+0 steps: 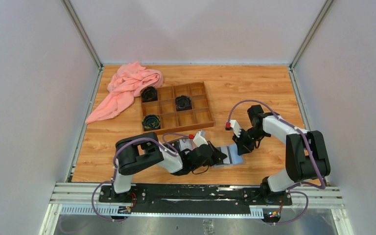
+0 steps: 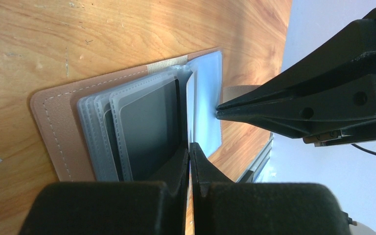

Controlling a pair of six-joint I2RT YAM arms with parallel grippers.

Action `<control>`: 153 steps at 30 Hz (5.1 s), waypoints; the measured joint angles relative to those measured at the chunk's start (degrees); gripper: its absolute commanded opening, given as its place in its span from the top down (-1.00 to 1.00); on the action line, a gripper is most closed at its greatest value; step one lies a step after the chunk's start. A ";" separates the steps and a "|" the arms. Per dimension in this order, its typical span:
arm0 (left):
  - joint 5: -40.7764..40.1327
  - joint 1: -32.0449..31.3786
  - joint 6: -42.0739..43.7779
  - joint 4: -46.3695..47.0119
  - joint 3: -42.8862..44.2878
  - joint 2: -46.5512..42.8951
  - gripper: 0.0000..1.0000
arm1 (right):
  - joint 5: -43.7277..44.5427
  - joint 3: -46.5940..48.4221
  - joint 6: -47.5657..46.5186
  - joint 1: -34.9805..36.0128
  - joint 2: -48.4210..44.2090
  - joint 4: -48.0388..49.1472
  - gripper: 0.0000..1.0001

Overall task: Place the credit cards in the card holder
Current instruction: Insert the credit card into the card holder, then move the card holder to the center of the board.

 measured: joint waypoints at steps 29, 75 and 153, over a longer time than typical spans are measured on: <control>3.30 0.42 0.20 0.39 1.36 1.73 0.79 | -10.56 16.46 10.62 10.12 8.66 -4.63 0.72; 5.77 0.07 1.33 0.81 1.31 1.46 0.33 | 5.33 9.29 0.26 15.23 7.67 -4.85 0.78; 5.38 0.50 47.28 -14.01 5.42 -9.84 1.00 | 0.42 -2.64 -52.43 -1.55 -6.43 -6.03 0.59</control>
